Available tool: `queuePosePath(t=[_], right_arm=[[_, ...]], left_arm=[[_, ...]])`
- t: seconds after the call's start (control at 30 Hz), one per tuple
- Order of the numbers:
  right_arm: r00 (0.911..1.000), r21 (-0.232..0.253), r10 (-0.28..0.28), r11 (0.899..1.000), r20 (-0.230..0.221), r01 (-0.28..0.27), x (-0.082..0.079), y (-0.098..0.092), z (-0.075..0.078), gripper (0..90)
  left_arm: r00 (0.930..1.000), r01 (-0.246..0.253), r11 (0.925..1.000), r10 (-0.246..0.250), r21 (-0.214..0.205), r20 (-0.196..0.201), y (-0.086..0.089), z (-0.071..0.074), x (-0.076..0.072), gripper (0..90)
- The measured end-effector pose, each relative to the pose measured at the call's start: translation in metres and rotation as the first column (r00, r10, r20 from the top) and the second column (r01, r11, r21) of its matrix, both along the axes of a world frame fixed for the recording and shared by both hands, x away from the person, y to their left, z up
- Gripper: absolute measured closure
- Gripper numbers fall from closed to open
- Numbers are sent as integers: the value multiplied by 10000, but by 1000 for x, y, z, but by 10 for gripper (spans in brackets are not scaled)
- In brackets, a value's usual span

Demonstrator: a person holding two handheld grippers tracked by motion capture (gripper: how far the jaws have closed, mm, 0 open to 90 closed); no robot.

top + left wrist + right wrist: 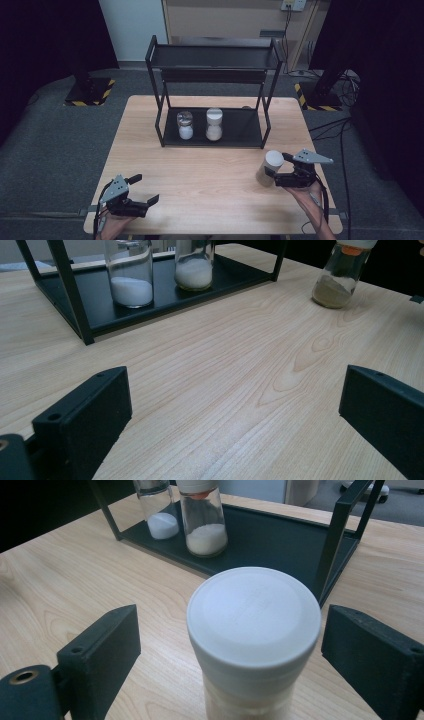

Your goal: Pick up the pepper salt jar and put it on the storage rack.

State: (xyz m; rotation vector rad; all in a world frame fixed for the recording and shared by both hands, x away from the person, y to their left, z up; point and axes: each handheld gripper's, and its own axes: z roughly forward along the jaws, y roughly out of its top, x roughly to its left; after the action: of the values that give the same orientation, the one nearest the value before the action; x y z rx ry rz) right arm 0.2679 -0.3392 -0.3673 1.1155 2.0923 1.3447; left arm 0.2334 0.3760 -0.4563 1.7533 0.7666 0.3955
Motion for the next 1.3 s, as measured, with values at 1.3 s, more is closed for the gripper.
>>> queuePosePath(t=[1.3], right_arm=[[10000,-445,-91,9990,39,92,14,30,10,331]], left_arm=[[10000,0,10000,0,42,13,0,1,0,0]])
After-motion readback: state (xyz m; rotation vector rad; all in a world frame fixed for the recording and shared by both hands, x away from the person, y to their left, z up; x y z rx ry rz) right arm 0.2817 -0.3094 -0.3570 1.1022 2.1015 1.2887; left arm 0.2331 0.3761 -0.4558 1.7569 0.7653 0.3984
